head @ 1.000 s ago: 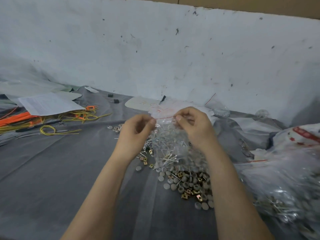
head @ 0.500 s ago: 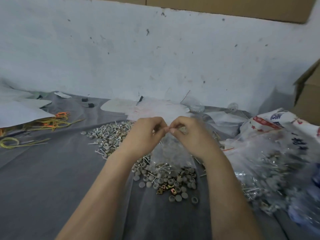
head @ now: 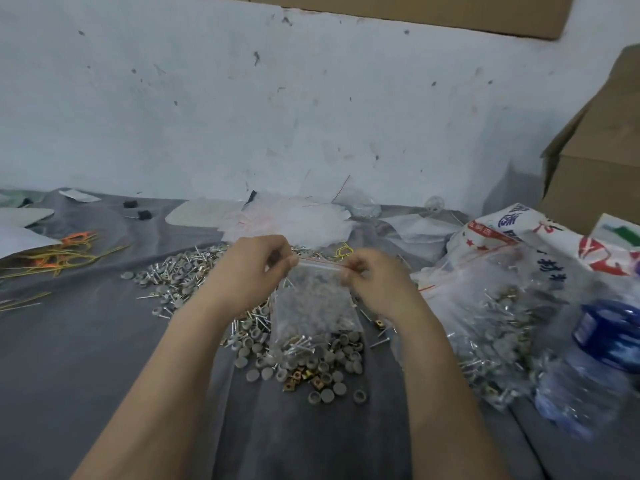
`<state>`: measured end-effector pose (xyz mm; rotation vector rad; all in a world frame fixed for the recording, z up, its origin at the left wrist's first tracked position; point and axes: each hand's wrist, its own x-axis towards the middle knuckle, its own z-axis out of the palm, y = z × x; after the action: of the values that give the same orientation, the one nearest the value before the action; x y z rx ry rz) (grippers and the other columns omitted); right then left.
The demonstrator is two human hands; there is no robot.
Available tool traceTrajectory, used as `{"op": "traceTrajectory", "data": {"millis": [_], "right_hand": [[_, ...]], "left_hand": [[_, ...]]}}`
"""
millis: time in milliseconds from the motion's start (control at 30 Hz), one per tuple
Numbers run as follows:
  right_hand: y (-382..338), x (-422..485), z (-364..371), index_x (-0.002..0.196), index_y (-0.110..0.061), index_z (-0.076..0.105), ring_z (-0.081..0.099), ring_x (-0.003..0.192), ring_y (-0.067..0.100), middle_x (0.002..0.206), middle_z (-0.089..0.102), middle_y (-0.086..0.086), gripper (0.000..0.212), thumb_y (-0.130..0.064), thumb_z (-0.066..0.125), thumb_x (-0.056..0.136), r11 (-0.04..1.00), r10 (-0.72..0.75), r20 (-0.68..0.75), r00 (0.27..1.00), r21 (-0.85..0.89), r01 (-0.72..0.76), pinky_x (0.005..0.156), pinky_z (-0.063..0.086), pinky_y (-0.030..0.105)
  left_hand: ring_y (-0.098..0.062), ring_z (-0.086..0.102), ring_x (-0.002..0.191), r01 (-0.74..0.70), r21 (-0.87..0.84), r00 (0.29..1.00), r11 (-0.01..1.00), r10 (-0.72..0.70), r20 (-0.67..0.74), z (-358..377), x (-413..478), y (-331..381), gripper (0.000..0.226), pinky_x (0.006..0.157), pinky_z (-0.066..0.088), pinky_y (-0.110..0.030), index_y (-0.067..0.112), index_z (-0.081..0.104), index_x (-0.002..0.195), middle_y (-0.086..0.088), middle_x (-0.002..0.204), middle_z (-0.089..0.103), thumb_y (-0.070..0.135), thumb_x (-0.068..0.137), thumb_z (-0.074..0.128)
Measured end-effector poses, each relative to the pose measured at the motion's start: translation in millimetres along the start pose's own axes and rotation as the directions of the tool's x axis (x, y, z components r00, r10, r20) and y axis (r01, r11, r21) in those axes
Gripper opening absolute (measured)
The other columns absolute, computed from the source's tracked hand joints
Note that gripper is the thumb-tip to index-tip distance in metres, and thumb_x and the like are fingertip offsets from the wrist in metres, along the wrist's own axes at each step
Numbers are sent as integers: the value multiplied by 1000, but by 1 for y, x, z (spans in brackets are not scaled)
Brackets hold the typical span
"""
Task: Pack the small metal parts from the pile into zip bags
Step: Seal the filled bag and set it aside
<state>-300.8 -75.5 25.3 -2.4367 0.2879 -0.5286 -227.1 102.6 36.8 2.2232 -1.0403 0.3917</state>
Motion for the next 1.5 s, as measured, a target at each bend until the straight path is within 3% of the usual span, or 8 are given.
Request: {"op": "traceTrajectory", "data": {"millis": [200, 433, 567, 767, 933, 1167, 1333, 1500], "right_hand": [[77, -15, -17, 102, -4, 64, 60, 101, 29, 104, 67, 12, 20, -18, 52, 96, 909, 415, -324, 850, 186, -373, 82, 43, 30], [43, -27, -11, 122, -15, 55, 54, 107, 8, 114, 59, -7, 27, -25, 50, 97, 863, 288, -623, 727, 497, 85, 76, 36, -4], [63, -11, -43, 146, -17, 32, 25, 141, 16, 152, 33, 3, 50, -30, 42, 99, 988, 149, -715, 683, 138, -70, 116, 21, 39], [135, 13, -57, 146, -26, 31, 4, 146, 30, 159, 10, 10, 47, -32, 37, 99, 714, 523, -412, 746, -267, -647, 116, -1, 50], [143, 26, -59, 140, -22, 42, 6, 145, 30, 157, 18, 12, 47, -37, 45, 96, 706, 558, -436, 706, -197, -680, 116, -1, 51], [94, 32, -25, 115, -9, 64, 40, 129, 30, 131, 53, 12, 27, -13, 50, 92, 964, 197, -638, 745, -11, -265, 110, 26, 38], [31, 25, 52, 108, -12, 65, 62, 102, 24, 107, 68, 7, 26, -30, 60, 91, 997, 74, -128, 989, 43, -69, 84, 45, 31], [-2, 9, 134, 129, -14, 45, 35, 130, 32, 139, 41, 12, 58, -55, 52, 88, 917, 166, 61, 984, -378, -131, 104, 29, 47]], "left_hand": [[-26, 62, 77, 59, 32, 995, 998, -57, -83, 3, 20, 18, 18, 75, 51, -43, 12, 60, 84, -6, 77, 67, 25, 95, 54], [-30, 57, 82, -67, -131, 993, 989, 53, -109, 57, 77, 126, 19, 73, 47, -37, 8, 59, 87, -4, 75, 59, 23, 96, 51], [-26, 66, 80, -40, -565, 989, 824, -49, -141, 96, 116, 166, 16, 75, 51, -35, 6, 63, 84, -11, 78, 70, 17, 93, 55], [-35, 55, 114, 429, -544, 896, 721, -264, 357, 198, 119, 159, 35, 96, 42, -36, -7, 54, 119, -25, 124, 58, 19, 95, 50], [-21, 55, 114, 371, -618, 929, 694, -275, 248, 214, 107, 131, 34, 82, 36, -19, 6, 55, 125, -7, 126, 59, 17, 94, 52], [-9, 58, 96, 305, -686, 937, 660, -337, 93, 164, 92, 80, 26, 78, 44, -13, 8, 60, 117, -6, 117, 62, 13, 93, 53], [4, 55, 80, 350, -637, 867, 687, -495, -58, 112, 45, -1, 15, 66, 42, -3, 11, 65, 104, 5, 94, 63, 9, 93, 54], [-21, 59, 90, 501, -599, 747, 625, -662, -67, 83, -14, -63, 11, 81, 46, -29, 14, 62, 97, -5, 97, 64, 9, 93, 53]]}}
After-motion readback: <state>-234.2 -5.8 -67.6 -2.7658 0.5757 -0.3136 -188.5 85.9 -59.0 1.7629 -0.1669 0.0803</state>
